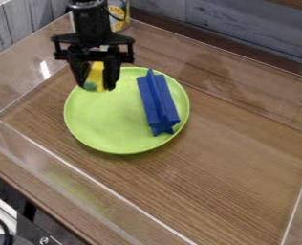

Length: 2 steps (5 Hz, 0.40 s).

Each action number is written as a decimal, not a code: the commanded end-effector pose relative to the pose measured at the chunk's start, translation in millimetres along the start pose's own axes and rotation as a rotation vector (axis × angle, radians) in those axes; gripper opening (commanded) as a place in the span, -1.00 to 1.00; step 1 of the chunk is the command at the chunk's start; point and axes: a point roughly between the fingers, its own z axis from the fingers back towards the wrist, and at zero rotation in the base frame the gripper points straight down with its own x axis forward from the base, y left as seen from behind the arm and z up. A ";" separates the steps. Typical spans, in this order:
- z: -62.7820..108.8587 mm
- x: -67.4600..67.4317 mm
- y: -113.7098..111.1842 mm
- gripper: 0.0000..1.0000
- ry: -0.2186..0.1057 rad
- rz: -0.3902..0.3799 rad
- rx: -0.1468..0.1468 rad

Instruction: Put the banana in the green plate

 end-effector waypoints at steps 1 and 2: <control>2.7 -1.6 -2.3 -1.00 -0.052 -0.050 0.006; 1.9 -1.3 -0.2 -1.00 -0.049 -0.072 0.007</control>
